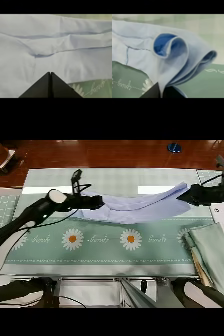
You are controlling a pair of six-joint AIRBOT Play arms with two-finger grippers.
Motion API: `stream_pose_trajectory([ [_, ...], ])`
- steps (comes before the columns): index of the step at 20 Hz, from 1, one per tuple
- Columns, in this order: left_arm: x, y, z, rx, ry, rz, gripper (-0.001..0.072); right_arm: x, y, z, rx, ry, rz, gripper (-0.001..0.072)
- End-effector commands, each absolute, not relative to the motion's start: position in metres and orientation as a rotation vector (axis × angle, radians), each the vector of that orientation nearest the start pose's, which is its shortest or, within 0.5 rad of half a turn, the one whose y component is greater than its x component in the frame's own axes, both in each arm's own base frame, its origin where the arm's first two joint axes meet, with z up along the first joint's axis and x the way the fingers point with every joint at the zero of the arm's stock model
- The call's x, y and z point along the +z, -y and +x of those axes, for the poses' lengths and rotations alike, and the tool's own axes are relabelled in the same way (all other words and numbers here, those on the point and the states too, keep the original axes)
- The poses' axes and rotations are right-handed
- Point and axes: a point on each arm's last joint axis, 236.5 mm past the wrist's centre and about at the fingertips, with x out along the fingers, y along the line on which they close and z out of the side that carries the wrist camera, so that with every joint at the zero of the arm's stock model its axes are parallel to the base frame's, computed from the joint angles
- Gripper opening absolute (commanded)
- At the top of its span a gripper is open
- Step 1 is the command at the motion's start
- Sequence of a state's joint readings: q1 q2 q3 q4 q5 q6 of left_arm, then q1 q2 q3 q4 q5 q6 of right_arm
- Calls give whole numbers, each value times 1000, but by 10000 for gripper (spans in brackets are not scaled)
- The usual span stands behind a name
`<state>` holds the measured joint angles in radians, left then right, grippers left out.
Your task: Fold the shirts.
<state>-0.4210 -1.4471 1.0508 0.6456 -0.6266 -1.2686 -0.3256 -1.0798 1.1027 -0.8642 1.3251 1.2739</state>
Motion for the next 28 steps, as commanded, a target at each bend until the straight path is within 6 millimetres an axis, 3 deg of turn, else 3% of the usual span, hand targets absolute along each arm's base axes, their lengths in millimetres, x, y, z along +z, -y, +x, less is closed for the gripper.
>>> stream_pose_trajectory([
  [1, -7, 372, 390, -747, -1085, -442, 20, 138, -48, 320, 353, -980, 472, 19],
  [4, -27, 434, 376, -820, -1181, -449, 20, 151, -54, 308, 363, -961, 473, 19],
  [8, -61, 503, 326, -894, -1349, -449, 20, 159, -65, 307, 406, -947, 494, 19],
  [10, -61, 535, 301, -953, -1382, -482, 20, 160, -66, 307, 410, -942, 498, 19],
  [12, -55, 557, 281, -1003, -1396, -492, 20, 160, -66, 307, 410, -941, 499, 19],
  [14, -43, 555, 282, -1034, -1399, -485, 20, 160, -66, 308, 408, -942, 502, 19],
  [15, -35, 546, 293, -1042, -1398, -488, 20, 160, -66, 308, 408, -942, 502, 19],
  [17, -21, 505, 330, -1010, -1399, -494, 20, 161, -67, 308, 409, -939, 508, 19],
  [20, 2, 405, 402, -840, -1341, -463, 21, 172, -73, 315, 433, -890, 550, 19],
  [22, 39, 332, 439, -718, -1220, -509, 21, 181, -82, 322, 455, -850, 557, 19],
  [23, 57, 298, 448, -671, -1150, -518, 21, 181, -94, 324, 486, -854, 548, 19],
  [25, 90, 231, 443, -587, -1024, -528, 21, 174, -127, 331, 559, -887, 532, 19],
  [28, 110, 166, 401, -480, -899, -545, 21, 155, -189, 356, 661, -941, 512, 19],
])
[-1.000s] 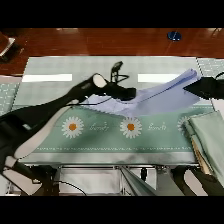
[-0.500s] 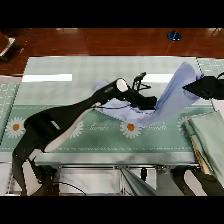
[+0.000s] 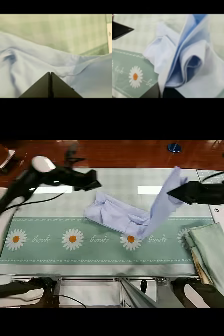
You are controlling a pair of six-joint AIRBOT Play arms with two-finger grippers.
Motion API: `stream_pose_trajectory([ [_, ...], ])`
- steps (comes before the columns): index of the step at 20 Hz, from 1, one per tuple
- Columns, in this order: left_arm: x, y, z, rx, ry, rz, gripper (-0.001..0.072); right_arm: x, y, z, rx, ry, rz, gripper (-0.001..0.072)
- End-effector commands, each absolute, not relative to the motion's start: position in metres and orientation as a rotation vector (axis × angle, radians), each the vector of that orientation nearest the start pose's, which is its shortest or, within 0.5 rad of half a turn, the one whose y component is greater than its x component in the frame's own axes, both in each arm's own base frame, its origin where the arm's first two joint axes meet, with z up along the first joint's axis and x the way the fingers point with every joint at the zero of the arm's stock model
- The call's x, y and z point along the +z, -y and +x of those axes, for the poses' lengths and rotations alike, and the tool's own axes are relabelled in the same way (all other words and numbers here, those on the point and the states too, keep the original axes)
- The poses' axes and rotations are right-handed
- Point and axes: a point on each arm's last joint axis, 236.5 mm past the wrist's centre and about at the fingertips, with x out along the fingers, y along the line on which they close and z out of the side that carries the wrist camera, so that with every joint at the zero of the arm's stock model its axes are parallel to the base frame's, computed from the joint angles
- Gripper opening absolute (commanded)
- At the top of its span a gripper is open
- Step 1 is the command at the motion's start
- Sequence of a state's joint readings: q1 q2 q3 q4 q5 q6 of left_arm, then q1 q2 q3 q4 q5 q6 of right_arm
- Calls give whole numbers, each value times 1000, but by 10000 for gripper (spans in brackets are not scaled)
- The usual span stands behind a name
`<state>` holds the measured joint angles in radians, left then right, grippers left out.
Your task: Fold the shirts.
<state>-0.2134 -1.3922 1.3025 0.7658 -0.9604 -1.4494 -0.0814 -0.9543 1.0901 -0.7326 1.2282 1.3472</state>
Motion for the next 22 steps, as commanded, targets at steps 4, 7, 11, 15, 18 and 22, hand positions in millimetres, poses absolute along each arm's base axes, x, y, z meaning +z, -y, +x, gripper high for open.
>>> stream_pose_trajectory([
  [4, 89, 138, 329, -404, -845, -581, 21, 113, -284, 392, 782, -1043, 461, 19],
  [7, 57, 136, 290, -375, -883, -635, 21, 79, -341, 416, 830, -1097, 443, 19],
  [11, 34, 136, 273, -358, -926, -653, 21, 37, -385, 434, 838, -1189, 482, 19],
  [15, 34, 130, 282, -334, -893, -656, 21, 13, -411, 420, 887, -1287, 533, 397],
  [18, 37, 125, 290, -313, -859, -660, 21, 22, -396, 405, 931, -1344, 492, 414],
  [22, 38, 123, 294, -303, -845, -662, 21, 74, -295, 416, 853, -1323, 381, 414],
])
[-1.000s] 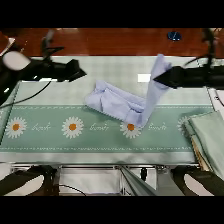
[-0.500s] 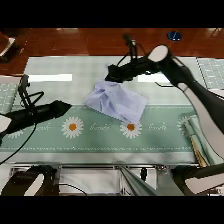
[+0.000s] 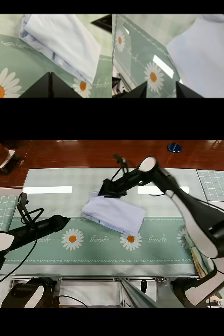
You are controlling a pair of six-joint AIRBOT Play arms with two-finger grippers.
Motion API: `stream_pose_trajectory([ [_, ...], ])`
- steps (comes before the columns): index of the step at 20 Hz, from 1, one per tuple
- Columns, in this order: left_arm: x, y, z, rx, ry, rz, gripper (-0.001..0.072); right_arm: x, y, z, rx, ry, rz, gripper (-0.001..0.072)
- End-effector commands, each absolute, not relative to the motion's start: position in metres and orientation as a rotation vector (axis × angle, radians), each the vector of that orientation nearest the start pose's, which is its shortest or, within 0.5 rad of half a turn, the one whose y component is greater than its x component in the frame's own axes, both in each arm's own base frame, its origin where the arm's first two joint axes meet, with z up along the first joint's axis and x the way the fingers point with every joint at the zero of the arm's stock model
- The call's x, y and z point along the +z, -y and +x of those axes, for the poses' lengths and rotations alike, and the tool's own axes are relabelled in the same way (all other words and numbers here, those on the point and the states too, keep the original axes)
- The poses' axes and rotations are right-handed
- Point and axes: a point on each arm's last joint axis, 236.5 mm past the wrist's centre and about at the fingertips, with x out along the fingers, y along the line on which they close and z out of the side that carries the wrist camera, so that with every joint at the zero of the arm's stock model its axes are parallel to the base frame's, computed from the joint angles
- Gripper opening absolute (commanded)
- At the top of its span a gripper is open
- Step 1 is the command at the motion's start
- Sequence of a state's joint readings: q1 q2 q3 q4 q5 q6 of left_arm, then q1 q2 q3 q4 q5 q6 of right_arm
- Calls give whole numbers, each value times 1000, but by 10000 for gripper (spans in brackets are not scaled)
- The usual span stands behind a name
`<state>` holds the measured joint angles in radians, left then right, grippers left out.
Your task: Fold the shirts.
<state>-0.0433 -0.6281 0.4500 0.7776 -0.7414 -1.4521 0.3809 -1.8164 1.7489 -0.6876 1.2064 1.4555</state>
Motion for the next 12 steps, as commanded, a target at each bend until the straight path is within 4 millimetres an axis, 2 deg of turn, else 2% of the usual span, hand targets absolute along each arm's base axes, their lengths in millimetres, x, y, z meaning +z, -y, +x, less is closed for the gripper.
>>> stream_pose_trajectory([
  [1, 38, 123, 294, -303, -845, -662, 21, 85, -249, 416, 763, -1311, 281, 414],
  [4, 38, 123, 294, -302, -842, -662, 21, 103, -97, 403, 287, -1245, 57, 414],
  [5, 38, 123, 294, -301, -840, -662, 21, 103, -57, 394, 137, -1189, 58, 414],
  [6, 38, 123, 294, -301, -840, -661, 21, 97, -29, 380, 19, -1132, 95, 414],
  [7, 38, 123, 294, -301, -840, -661, 21, 85, -12, 366, -65, -1070, 174, 414],
  [8, 38, 123, 294, -301, -840, -661, 21, 66, -5, 353, -119, -1011, 272, 414],
  [9, 38, 123, 294, -301, -840, -661, 21, 46, -7, 343, -145, -972, 376, 414],
  [12, 38, 123, 294, -301, -841, -661, 21, -24, -53, 318, -103, -1035, 691, 414],
])
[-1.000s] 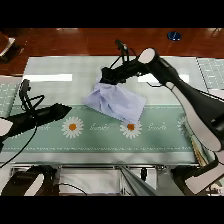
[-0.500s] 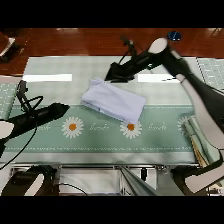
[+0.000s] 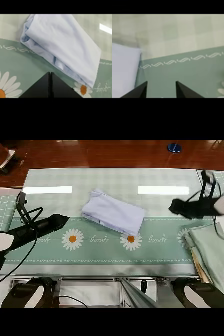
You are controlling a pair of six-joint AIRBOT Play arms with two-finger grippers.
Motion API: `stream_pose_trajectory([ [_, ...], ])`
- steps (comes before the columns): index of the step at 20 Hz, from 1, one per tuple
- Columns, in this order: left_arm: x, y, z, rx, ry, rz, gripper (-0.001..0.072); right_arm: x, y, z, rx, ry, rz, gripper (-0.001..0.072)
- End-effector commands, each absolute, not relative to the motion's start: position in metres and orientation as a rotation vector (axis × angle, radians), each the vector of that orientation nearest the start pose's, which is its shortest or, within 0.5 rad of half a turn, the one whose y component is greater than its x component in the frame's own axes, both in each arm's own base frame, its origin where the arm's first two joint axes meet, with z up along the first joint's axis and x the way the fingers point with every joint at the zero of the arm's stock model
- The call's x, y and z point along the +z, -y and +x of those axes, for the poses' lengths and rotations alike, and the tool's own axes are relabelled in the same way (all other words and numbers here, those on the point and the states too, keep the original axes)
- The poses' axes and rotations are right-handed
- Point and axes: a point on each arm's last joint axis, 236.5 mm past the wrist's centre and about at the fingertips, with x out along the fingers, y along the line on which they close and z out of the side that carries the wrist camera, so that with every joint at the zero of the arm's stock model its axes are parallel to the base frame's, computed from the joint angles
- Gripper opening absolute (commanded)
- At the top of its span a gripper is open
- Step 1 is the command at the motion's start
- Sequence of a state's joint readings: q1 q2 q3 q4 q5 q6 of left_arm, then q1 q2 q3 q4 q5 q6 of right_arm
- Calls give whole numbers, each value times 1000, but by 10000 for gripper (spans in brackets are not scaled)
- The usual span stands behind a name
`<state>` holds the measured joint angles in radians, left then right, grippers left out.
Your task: Fold the shirts.
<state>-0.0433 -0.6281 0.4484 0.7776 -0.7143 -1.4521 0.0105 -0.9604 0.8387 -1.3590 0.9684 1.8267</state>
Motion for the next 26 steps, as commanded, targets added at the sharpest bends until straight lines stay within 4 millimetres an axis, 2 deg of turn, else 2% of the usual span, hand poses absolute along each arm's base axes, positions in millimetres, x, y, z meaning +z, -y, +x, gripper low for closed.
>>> stream_pose_trajectory([
  [1, 38, 123, 294, -301, -842, -662, 21, -40, -69, 313, -61, -1089, 743, 414],
  [4, 37, 123, 294, -300, -844, -662, 21, -62, -112, 317, 91, -1203, 851, 414],
  [7, 34, 123, 295, -297, -854, -664, 21, -78, -138, 323, 189, -1309, 920, 414],
  [11, 27, 123, 295, -290, -875, -667, 21, -88, -153, 337, 260, -1393, 938, 414],
  [14, 23, 123, 296, -284, -890, -670, 21, -97, -160, 339, 290, -1452, 938, 414],
  [17, 20, 123, 296, -283, -899, -671, 21, -102, -183, 338, 348, -1490, 880, 413],
  [18, 19, 124, 296, -283, -902, -671, 21, -102, -191, 340, 370, -1494, 860, 391],
  [19, 19, 124, 296, -282, -903, -672, 21, -99, -199, 345, 393, -1487, 838, 290],
  [21, 19, 124, 296, -282, -903, -672, 21, -85, -211, 357, 481, -1435, 758, 21],
  [26, 19, 124, 296, -282, -904, -672, 21, -22, -234, 390, 646, -1333, 679, 19],
])
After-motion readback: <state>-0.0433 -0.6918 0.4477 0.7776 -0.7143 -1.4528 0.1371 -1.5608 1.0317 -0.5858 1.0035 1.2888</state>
